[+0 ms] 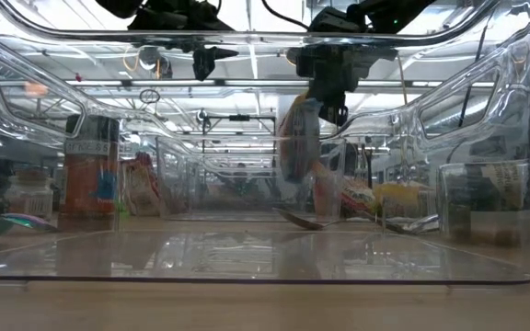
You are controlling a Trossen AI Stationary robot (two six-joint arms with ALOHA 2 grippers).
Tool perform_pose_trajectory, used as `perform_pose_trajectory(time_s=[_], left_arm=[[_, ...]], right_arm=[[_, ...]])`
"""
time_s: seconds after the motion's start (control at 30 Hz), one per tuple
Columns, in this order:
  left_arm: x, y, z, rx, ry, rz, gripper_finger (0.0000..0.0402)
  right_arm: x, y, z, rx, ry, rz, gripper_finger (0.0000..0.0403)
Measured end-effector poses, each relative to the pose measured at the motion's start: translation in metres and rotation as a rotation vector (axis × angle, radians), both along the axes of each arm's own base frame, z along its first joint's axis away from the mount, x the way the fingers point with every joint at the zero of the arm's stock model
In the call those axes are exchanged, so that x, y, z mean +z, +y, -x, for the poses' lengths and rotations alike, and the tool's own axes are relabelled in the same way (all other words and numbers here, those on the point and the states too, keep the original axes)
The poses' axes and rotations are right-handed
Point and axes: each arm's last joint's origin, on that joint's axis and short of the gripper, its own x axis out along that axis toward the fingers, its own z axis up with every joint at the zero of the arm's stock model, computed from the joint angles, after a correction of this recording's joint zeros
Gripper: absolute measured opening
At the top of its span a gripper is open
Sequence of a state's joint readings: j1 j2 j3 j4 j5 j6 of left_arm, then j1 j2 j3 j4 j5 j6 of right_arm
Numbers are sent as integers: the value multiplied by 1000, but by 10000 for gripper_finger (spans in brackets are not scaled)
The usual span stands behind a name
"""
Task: Pick & Place Food Item
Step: Put the blue noodle pack into the middle transparent bin
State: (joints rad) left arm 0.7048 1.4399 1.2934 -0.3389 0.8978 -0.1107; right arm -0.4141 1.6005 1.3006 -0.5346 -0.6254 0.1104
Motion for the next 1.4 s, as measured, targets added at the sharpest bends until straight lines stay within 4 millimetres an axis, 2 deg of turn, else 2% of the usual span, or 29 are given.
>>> perform_pose_trajectory(time_s=[0.37, 0.7, 1.4], left_arm=[[0, 0, 0, 2, 0, -3, 182], [0, 0, 0, 2, -2, -22, 182], [0, 0, 0, -1, -4, -31, 182]], right_arm=[[-2, 0, 0, 6, 11, 68, 0], [-11, 1, 3, 46, 74, 69, 0], [-11, -5, 6, 45, 69, 82, 0]])
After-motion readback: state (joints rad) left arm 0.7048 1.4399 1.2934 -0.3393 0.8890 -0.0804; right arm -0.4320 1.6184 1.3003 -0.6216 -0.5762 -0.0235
